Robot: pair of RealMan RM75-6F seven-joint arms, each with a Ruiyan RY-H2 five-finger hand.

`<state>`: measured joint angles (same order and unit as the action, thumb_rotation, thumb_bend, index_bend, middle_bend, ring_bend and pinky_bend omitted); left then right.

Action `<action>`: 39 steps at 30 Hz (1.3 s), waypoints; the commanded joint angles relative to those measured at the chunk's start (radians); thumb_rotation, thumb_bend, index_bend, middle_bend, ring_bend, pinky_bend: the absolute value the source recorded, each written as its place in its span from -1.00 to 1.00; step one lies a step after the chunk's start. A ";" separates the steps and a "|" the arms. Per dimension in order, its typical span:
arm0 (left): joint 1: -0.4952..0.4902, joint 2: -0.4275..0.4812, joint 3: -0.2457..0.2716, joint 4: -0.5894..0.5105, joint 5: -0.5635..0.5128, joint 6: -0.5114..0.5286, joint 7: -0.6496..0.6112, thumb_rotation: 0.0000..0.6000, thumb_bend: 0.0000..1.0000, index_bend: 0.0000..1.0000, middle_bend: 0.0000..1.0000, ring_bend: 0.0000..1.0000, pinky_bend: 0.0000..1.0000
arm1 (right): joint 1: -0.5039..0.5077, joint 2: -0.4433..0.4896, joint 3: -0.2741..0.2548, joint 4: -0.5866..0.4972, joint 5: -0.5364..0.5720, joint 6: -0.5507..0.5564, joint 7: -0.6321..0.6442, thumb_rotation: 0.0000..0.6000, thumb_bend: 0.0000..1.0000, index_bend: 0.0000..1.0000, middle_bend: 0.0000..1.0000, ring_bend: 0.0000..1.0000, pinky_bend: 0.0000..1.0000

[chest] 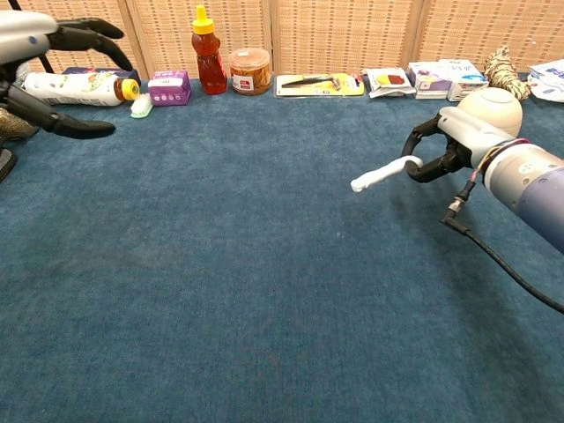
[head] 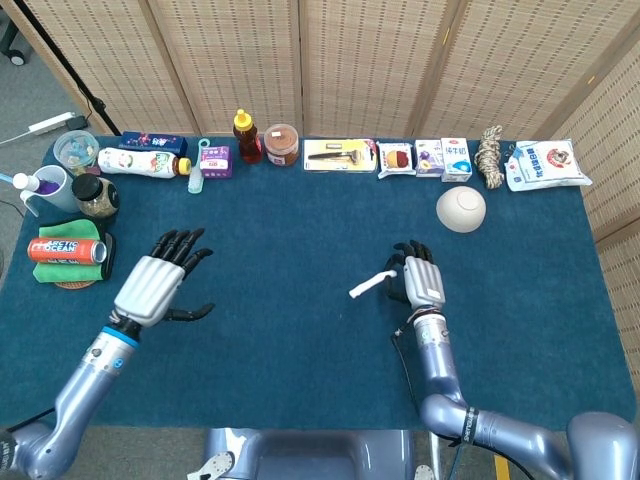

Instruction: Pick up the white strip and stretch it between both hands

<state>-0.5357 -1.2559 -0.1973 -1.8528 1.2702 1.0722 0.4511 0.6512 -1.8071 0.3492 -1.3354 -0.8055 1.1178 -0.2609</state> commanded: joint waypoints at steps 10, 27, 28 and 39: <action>-0.159 -0.218 -0.028 0.029 -0.222 -0.028 0.243 0.16 -0.76 -0.51 -0.90 -0.79 -0.88 | -0.018 -0.005 0.013 -0.037 0.010 0.028 -0.017 1.00 0.07 0.16 -0.61 -0.87 -1.00; -0.320 -0.487 -0.040 0.162 -0.378 0.053 0.430 0.54 -0.73 -0.43 -0.86 -0.73 -0.88 | -0.021 -0.037 0.040 -0.074 0.032 0.062 -0.035 1.00 0.07 0.16 -0.61 -0.87 -1.00; -0.324 -0.494 -0.042 0.166 -0.383 0.054 0.433 0.60 -0.68 -0.41 -0.85 -0.72 -0.88 | -0.021 -0.039 0.041 -0.074 0.033 0.063 -0.035 1.00 0.07 0.16 -0.61 -0.87 -1.00; -0.391 -0.597 -0.077 0.255 -0.439 0.058 0.442 0.71 -0.44 -0.33 -0.82 -0.70 -0.88 | -0.024 -0.054 0.036 -0.079 0.034 0.064 -0.042 1.00 0.07 0.15 -0.61 -0.87 -1.00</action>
<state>-0.9202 -1.8445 -0.2693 -1.6060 0.8361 1.1313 0.8951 0.6271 -1.8607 0.3854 -1.4137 -0.7720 1.1820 -0.3024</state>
